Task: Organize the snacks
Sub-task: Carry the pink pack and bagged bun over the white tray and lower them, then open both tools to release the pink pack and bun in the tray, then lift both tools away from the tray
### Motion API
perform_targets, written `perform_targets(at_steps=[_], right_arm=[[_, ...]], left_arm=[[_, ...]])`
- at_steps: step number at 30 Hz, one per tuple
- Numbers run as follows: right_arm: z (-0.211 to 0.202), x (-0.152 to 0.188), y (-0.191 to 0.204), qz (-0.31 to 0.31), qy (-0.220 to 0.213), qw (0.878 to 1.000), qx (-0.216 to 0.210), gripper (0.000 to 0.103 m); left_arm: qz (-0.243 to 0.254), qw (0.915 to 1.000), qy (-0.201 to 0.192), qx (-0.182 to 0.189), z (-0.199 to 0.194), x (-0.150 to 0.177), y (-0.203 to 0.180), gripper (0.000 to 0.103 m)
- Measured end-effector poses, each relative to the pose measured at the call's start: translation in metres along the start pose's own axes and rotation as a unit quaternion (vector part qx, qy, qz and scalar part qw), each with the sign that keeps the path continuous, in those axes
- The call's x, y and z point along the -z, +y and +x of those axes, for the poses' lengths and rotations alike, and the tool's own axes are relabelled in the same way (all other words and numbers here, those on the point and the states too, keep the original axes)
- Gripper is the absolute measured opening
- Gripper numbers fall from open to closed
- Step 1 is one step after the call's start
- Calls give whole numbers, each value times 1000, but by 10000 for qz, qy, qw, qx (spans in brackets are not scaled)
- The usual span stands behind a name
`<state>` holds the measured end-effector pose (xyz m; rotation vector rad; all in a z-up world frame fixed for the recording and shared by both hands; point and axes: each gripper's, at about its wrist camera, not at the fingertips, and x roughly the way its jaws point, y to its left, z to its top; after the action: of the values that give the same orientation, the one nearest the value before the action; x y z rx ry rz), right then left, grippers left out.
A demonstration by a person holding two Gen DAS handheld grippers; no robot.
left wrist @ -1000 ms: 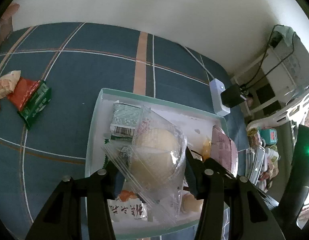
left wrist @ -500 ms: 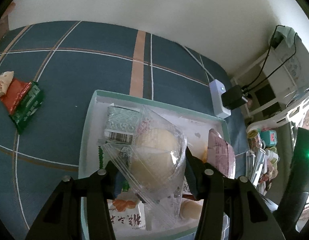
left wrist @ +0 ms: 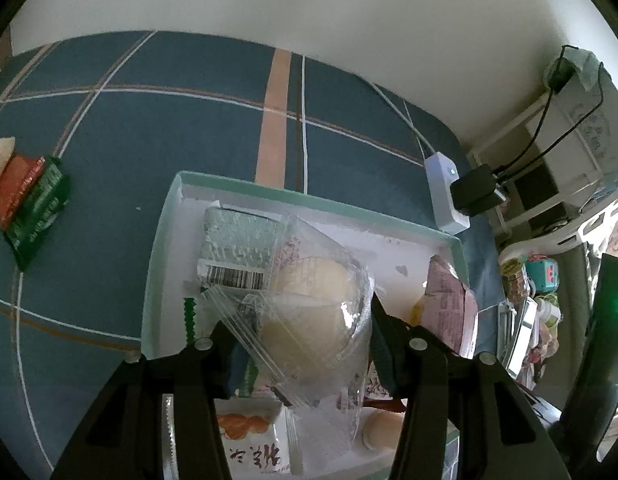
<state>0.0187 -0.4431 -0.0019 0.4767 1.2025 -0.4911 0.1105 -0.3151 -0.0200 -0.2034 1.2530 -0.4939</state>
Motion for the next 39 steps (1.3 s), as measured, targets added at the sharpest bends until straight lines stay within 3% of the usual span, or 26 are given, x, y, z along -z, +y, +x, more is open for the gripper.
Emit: perform_targets(at_steps=[11, 14, 16, 22, 34, 39], right_arm=[[15, 4, 9, -137, 171, 9997, 100, 45], [16, 4, 10, -149, 217, 9996, 107, 51], [16, 4, 12, -178, 258, 9994, 125, 60], [2, 1, 14, -232, 179, 9994, 199, 68], [-38, -5, 9, -102, -134, 9998, 109, 68], [-36, -7, 7, -59, -97, 9999, 116, 68]], left_arm=[[-148, 9997, 199, 11, 10, 1, 5, 56], [-151, 9996, 258, 4, 8, 2, 3, 59], [-179, 9995, 270, 30, 6, 2, 3, 62], [-150, 9995, 221, 155, -9, -2, 0, 63], [175, 9997, -45, -142, -43, -10, -13, 63], [176, 9994, -60, -307, -46, -12, -8, 63]])
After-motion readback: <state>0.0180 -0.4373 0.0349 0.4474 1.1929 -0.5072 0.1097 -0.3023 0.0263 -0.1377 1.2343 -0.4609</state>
